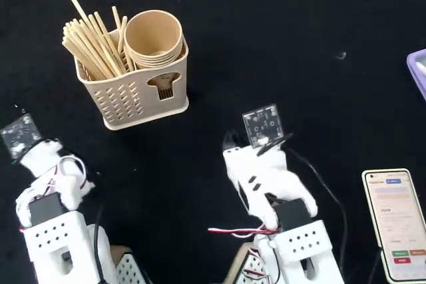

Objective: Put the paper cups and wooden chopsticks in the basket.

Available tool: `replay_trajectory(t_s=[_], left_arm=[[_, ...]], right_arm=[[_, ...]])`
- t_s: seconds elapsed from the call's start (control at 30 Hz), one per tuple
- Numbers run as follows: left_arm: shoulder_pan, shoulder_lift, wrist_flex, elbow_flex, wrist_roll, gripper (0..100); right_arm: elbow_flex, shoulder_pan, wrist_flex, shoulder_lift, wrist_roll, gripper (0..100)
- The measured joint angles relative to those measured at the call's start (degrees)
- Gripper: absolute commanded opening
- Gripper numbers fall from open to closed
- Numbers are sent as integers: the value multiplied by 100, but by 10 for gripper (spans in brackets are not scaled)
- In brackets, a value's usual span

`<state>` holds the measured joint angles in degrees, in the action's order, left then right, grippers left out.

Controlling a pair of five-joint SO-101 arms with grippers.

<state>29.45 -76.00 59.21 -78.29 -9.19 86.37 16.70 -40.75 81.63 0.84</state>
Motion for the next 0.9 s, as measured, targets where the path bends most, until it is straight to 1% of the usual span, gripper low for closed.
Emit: replay_trajectory(t_s=[0.1,0.2,0.27,0.33,0.4,0.47,0.57,0.67,0.8,0.9], left_arm=[[-167,-308,35,-18,193,30],[-316,-932,62,-290,387,30],[-466,-1468,281,-475,519,30],[-765,-2171,668,-615,712,33],[-993,-2655,976,-677,879,33],[-1178,-2725,976,-738,949,33],[-1459,-2593,923,-870,976,34],[-1785,-2664,818,-1125,1002,34],[-2189,-2787,651,-1732,1002,32],[-2277,-2813,765,-1767,1002,30]], right_arm=[[211,97,105,167,0,25],[510,97,484,378,0,25],[853,97,870,554,-9,25],[1073,97,1116,774,-9,26],[1073,97,1099,1037,-18,26],[1090,97,914,1292,-18,26],[1090,9,273,1679,-9,26],[1073,-422,-580,2022,-9,26],[1064,-976,-1987,2136,-9,22],[1064,-1196,-3086,2145,-9,22]])
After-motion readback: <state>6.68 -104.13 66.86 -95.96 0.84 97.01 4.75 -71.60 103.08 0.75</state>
